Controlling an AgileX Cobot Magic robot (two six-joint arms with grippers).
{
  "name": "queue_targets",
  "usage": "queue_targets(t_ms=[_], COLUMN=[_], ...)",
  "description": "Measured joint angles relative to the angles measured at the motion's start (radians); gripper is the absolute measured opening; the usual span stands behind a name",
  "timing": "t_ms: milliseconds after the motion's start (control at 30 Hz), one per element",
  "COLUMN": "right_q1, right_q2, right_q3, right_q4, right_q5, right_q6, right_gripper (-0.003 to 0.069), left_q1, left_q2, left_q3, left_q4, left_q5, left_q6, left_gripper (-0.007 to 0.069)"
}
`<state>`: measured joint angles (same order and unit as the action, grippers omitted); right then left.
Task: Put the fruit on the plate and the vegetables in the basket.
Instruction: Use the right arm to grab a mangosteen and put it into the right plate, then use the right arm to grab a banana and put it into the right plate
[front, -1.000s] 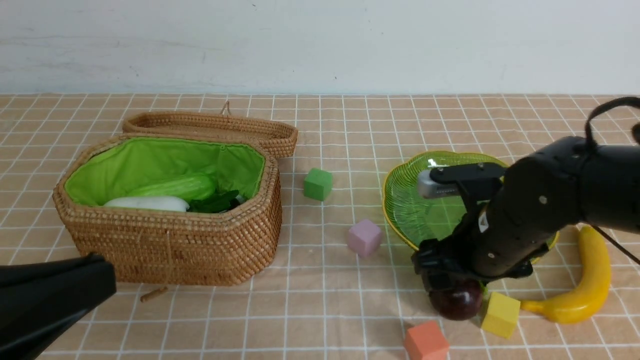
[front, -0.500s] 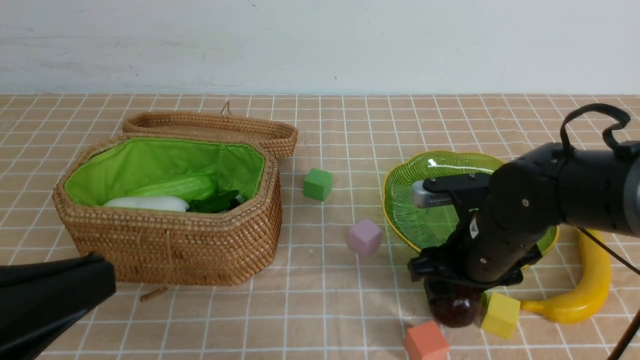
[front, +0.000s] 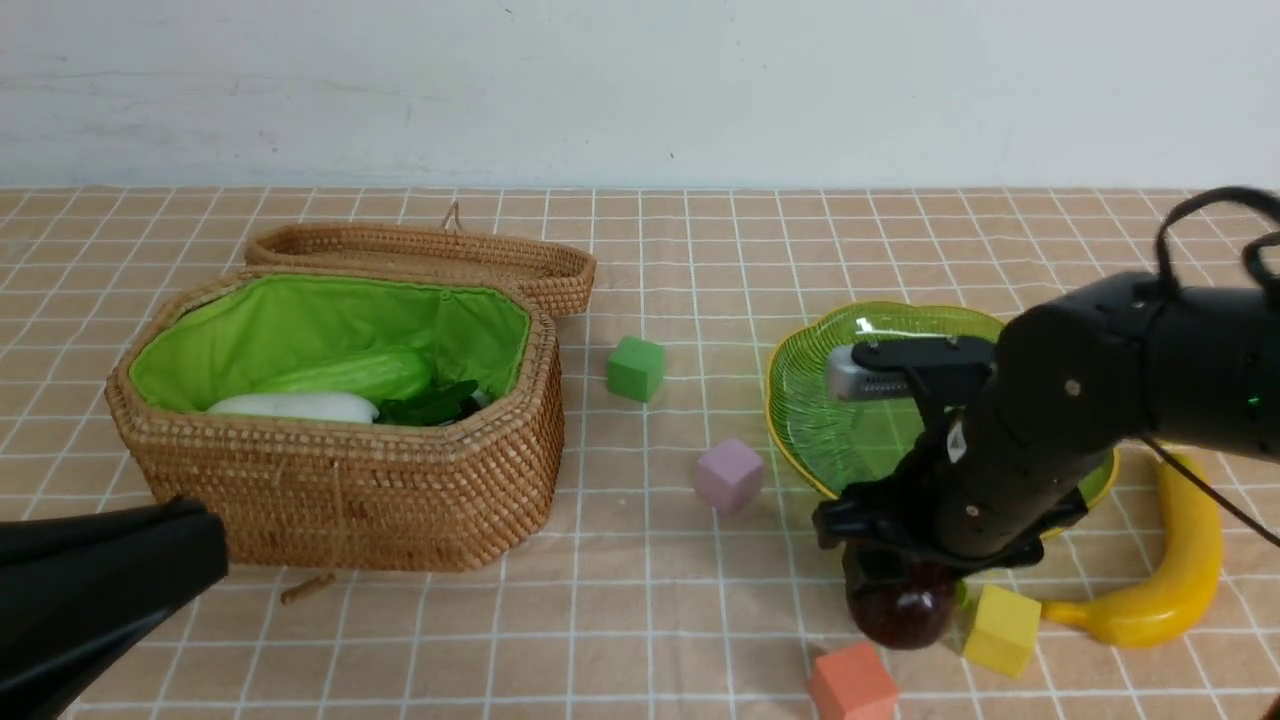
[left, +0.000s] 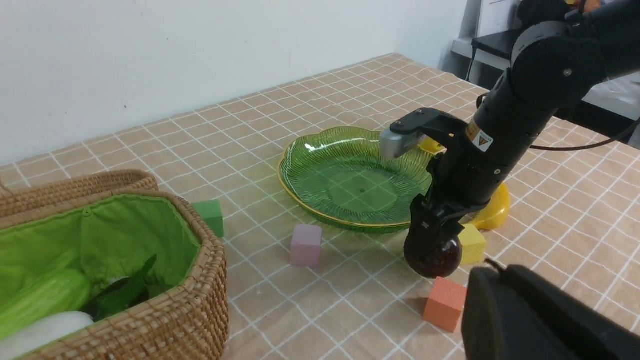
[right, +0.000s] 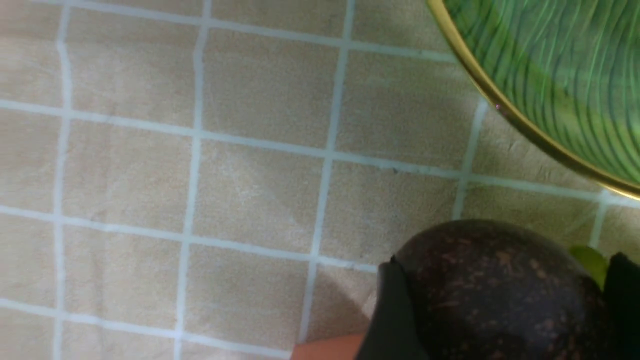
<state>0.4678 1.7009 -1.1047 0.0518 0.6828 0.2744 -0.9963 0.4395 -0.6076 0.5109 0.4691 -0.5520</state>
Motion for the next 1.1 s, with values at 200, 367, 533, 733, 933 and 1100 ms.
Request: queue_targets(t_ms=[200,367,533,733,933,1100], right_q1=[-0.032,-0.163,-0.206,-0.211,-0.264,-0.454], right_q2=[-0.099,-0.018,0.113,0.114,-0.066,-0.132], right_q3=[-0.081,-0.121,-0.122,-0.131,-0.156,-0.033], right_q4=[0.005,-0.028,-0.030,-0.037,-0.083,-0.075], right_q5=[-0.009,-0.204,-0.273,-0.235,-0.025,0.097], right_q6=[-0.002,-0.006,-0.005,-0.005,0.013,0.037], right_gripper=[0.0507,0.0507,0.0509,0.0666,0.0612,0.0489], left_q1=[0.000,0.000,0.000,0.000,0.000,0.000], left_q2=[0.000,0.000,0.000,0.000,0.000,0.000], left_q3=[0.000,0.000,0.000,0.000,0.000,0.000], left_q4=[0.046,0.060,0.059,0.058,0.058,0.058], left_q5=[-0.094,-0.170,-0.173,-0.176,-0.177,-0.176], left_q6=[0.000,0.000,0.000,0.000,0.000,0.000], left_gripper=[-0.0013,-0.0013,-0.0013,-0.0013,-0.0013,-0.0013])
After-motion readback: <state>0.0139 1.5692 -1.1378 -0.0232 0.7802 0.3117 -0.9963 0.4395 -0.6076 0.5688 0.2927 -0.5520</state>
